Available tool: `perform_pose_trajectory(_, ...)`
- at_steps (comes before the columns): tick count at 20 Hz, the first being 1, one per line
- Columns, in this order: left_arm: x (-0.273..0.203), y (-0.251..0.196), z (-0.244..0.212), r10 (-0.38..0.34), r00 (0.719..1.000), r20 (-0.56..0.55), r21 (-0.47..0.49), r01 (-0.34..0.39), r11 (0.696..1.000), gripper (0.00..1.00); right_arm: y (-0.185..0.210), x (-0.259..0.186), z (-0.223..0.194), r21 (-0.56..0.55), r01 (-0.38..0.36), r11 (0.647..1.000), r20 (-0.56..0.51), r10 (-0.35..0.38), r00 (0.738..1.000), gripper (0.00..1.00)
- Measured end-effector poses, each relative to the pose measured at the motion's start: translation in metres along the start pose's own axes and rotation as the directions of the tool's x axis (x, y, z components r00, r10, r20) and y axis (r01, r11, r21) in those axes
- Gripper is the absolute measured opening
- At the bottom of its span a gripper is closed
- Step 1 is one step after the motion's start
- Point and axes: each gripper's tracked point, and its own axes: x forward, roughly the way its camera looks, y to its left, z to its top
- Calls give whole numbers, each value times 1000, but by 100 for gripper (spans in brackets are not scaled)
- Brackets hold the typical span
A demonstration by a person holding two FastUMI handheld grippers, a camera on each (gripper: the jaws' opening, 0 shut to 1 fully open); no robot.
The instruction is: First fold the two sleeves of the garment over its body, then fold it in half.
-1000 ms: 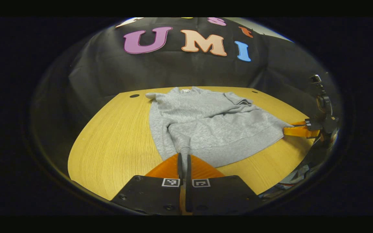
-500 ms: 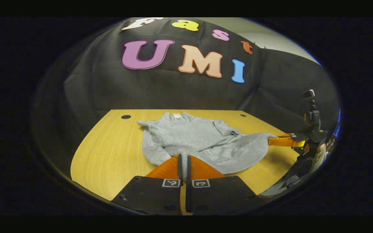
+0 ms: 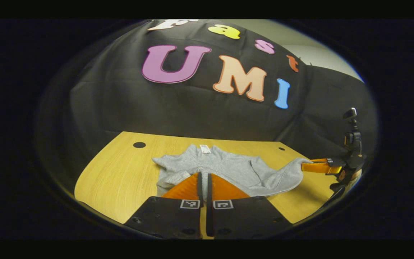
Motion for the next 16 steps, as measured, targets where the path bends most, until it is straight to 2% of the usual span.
perform_pose_trajectory(3, 29, 15, 6, 27, 1000, -1, -79, -27, 996, 0, -15, 32, 2, 53, -2, 999, -49, 4, 999, 2)
perform_pose_trajectory(8, 73, 33, -3, 71, 996, -45, -112, -76, 991, 0, -41, 86, -14, 134, 24, 991, -148, -4, 989, 2)
perform_pose_trajectory(11, 94, 40, -9, 106, 992, -69, -91, -112, 990, 0, -50, 110, -30, 162, 37, 986, -204, -3, 979, 2)
perform_pose_trajectory(15, 113, 50, -12, 163, 984, -65, -40, -166, 985, 1, -55, 125, -36, 224, 51, 973, -226, 0, 974, 4)
perform_pose_trajectory(16, 118, 54, -9, 186, 981, -57, -19, -187, 982, 6, -59, 128, -36, 232, 63, 971, -227, -9, 974, 6)
